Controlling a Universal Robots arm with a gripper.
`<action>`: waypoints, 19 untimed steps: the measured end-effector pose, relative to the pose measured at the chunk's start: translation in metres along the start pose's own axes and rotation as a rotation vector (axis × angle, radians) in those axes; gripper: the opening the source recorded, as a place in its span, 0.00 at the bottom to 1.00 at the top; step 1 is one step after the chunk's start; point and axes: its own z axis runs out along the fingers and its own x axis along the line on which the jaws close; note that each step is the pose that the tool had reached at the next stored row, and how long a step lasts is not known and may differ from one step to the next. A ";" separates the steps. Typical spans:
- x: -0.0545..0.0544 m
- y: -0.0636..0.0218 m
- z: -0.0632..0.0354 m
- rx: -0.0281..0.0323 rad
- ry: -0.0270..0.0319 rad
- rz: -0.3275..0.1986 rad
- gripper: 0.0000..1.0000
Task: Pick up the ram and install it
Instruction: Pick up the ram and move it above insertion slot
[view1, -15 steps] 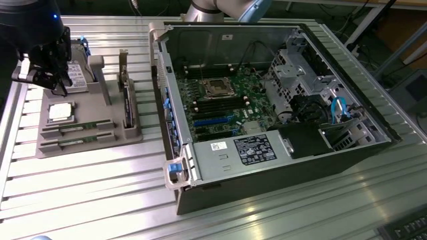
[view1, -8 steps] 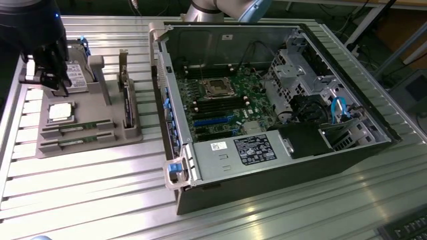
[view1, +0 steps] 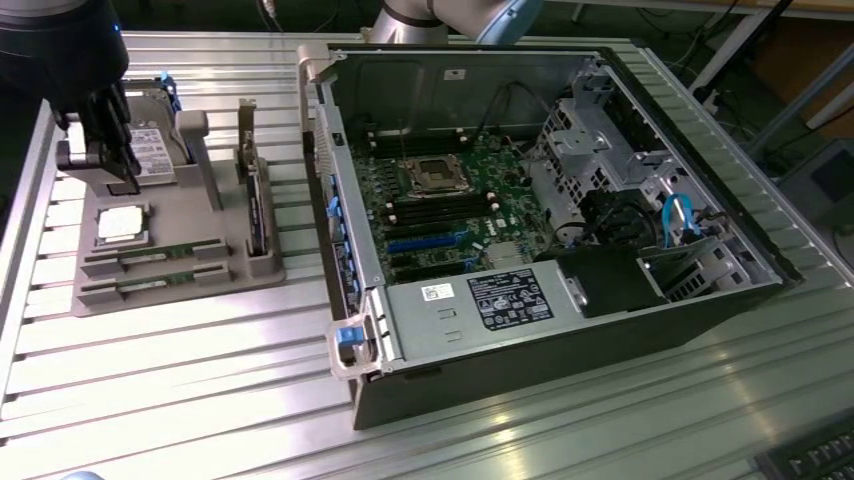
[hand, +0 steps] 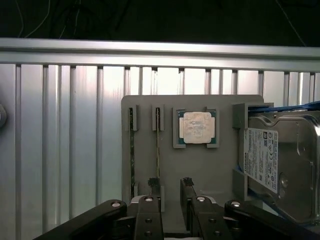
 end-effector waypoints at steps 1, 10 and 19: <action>0.000 0.0000 0.0000 0.0000 0.0000 0.000 0.30; 0.012 0.0010 0.0065 0.0001 -0.0001 0.000 0.30; 0.024 0.0011 0.0108 0.0000 0.0000 0.000 0.30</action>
